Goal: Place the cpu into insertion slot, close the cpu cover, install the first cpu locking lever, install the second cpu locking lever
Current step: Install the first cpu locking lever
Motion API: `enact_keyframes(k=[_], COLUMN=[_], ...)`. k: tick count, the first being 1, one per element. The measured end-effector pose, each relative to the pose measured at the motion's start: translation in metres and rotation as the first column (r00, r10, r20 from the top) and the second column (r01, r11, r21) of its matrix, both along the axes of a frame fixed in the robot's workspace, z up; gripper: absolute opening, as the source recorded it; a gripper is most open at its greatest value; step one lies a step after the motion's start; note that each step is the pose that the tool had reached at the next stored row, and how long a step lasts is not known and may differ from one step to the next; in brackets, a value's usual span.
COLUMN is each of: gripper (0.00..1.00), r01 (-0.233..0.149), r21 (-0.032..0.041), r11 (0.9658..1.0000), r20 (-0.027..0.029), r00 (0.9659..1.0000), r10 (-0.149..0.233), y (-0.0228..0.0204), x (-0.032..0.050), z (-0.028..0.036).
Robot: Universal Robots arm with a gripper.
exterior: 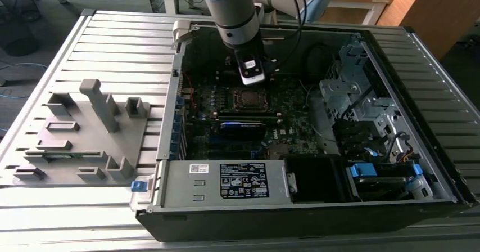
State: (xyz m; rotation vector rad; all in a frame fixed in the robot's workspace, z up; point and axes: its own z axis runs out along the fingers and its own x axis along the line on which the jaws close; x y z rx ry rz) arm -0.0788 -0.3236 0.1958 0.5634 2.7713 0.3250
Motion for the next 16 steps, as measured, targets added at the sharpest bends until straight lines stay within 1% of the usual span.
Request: enact_keyframes(k=[1,6,14,15,16], gripper=[0.11,0.11,0.11,0.11,0.11], r01=[0.0,0.0,0.0,0.0,0.0], r21=[0.0,0.0,-0.0003,-0.0001,0.0015], r11=[1.0,1.0,1.0,1.0,1.0], r20=[-0.0001,0.0006,0.0005,0.0005,0.0004], r00=[1.0,1.0,1.0,1.0,1.0], r10=[0.0,0.0,0.0,0.0,0.0], y=[-0.0006,-0.0009,-0.0009,-0.0009,-0.001], x=[0.0,0.0,0.0,0.0,0.0], z=[-0.0004,-0.0047,-0.0083,-0.0087,-0.0091])
